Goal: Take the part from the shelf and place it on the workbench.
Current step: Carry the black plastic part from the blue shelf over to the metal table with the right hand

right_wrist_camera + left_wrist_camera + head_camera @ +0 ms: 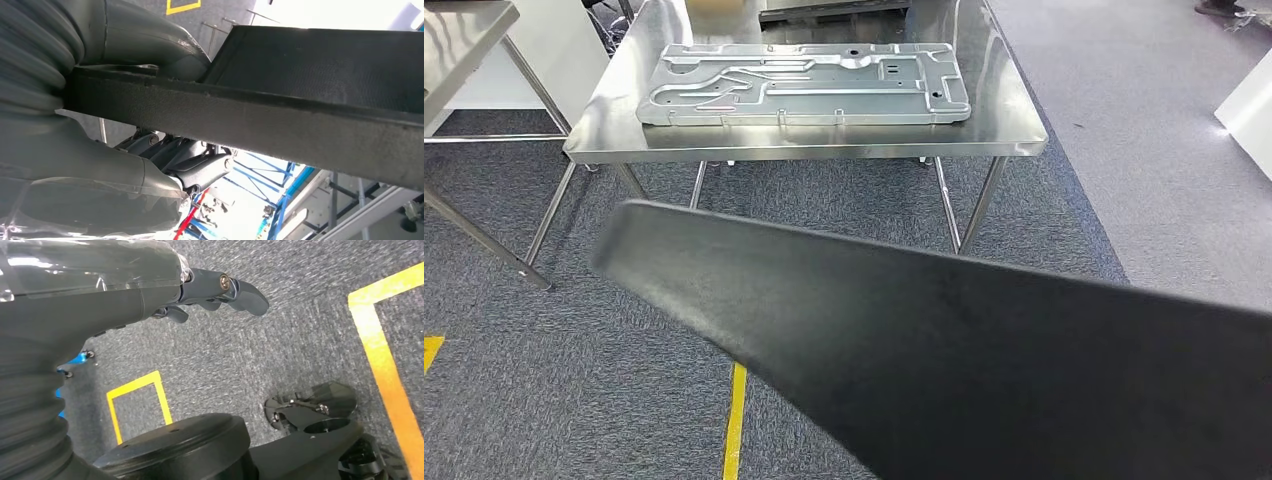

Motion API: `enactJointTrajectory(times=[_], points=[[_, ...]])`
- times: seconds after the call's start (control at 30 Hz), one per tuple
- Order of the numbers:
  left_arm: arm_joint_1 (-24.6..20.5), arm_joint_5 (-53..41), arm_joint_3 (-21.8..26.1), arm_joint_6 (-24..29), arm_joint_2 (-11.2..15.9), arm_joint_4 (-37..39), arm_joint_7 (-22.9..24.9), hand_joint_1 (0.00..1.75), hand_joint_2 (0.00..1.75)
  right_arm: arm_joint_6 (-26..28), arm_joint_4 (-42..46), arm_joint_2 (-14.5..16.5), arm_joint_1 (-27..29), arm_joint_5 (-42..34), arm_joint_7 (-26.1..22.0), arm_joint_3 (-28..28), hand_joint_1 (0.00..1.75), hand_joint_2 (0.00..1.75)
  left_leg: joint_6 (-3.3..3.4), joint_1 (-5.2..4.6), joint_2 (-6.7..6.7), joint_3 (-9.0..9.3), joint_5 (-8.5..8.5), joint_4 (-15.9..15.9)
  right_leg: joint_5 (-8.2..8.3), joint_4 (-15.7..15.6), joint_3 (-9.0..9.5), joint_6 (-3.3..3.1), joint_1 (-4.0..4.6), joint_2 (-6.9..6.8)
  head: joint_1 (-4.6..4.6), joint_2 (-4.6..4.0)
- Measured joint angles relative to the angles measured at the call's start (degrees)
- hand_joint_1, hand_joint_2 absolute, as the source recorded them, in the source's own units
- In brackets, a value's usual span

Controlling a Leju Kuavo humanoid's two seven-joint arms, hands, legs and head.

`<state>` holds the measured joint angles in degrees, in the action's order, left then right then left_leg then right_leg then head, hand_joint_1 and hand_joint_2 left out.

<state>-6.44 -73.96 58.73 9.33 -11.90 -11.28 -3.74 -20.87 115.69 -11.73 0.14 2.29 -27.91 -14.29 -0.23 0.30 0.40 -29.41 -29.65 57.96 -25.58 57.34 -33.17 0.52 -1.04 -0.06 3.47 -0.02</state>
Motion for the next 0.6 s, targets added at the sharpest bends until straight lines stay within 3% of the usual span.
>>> enactJointTrajectory(times=[0.07,0.13,0.17,0.2,0.27,0.33,0.37,0.5,0.53,0.6], points=[[-0.1,0.1,0.0,0.0,0.0,0.0,0.0,0.00,1.75,0.0,0.0,0.0,-0.1,0.0,0.0,0.0,1.40,1.75,-0.55,0.12,-0.04,-2.41,-2.63,5.3,-0.18,-0.2,0.40,-0.62,-0.07,-0.11,0.00,0.00],[-0.5,0.2,0.1,0.0,0.0,0.0,0.0,0.00,1.75,0.0,0.0,0.0,-0.1,0.0,0.0,0.0,1.40,1.75,-0.87,0.13,-0.04,-6.52,-5.38,12.7,-0.47,-0.2,0.59,-0.99,0.10,-0.23,0.01,0.00],[-0.7,0.2,0.1,0.0,0.0,0.0,0.0,0.00,1.75,0.0,0.0,0.0,-0.1,0.0,0.0,0.0,1.40,1.75,-0.92,0.13,-0.03,-7.80,-5.51,14.8,-0.64,-0.2,0.74,-1.05,0.18,-0.23,0.01,0.00],[-0.8,0.2,0.2,-0.1,0.0,0.0,0.0,0.00,1.75,0.0,0.0,0.0,-0.1,0.0,0.0,-0.1,1.40,1.75,-0.88,0.13,-0.03,-8.15,-4.54,14.9,-0.83,-0.1,0.99,-1.06,0.25,-0.18,0.01,0.00],[-0.6,0.2,0.2,-0.1,0.1,0.0,0.1,0.00,1.75,0.0,0.0,0.0,-0.1,0.0,0.0,-0.1,1.40,1.75,-0.47,0.11,-0.05,-5.98,-0.08,9.1,-1.33,-0.1,1.75,-0.88,0.32,0.03,0.01,0.00],[-0.3,0.1,0.2,-0.2,0.1,0.0,0.2,0.00,1.75,0.1,0.0,0.0,-0.1,0.0,0.0,-0.2,1.40,1.75,0.27,-0.15,-0.13,-3.27,2.62,2.6,-1.80,0.0,2.21,-0.42,0.47,0.23,0.00,0.00],[-0.1,0.1,0.2,-0.2,0.1,0.0,0.1,0.00,1.75,0.2,0.0,0.0,0.0,0.0,0.0,-0.2,1.40,1.75,0.70,-0.33,-0.17,-2.60,2.79,0.8,-1.93,0.0,2.23,-0.11,0.50,0.26,-0.01,0.00],[-0.1,-0.1,0.2,-0.4,0.1,0.0,0.0,0.00,1.75,0.8,0.1,0.0,0.2,0.0,0.0,-0.2,1.40,1.75,2.33,-0.20,-0.41,-1.59,2.25,-0.8,-1.80,1.9,1.72,1.37,0.37,0.20,-0.01,0.00],[0.0,-0.1,0.2,-0.5,0.1,0.0,0.0,0.00,1.75,0.9,0.2,0.0,0.3,0.0,-0.1,-0.2,1.40,1.75,2.60,-0.11,-0.45,-1.11,2.18,-1.0,-2.68,3.7,0.79,1.65,0.28,0.19,-0.01,0.00],[0.0,-0.2,0.2,-0.5,0.0,0.0,0.0,0.00,1.75,0.9,0.3,0.1,0.4,0.0,-0.1,-0.2,1.40,1.75,2.92,-0.06,-0.39,-0.61,1.89,-1.0,-5.57,10.1,-3.00,2.16,0.13,0.18,-0.02,0.00]])
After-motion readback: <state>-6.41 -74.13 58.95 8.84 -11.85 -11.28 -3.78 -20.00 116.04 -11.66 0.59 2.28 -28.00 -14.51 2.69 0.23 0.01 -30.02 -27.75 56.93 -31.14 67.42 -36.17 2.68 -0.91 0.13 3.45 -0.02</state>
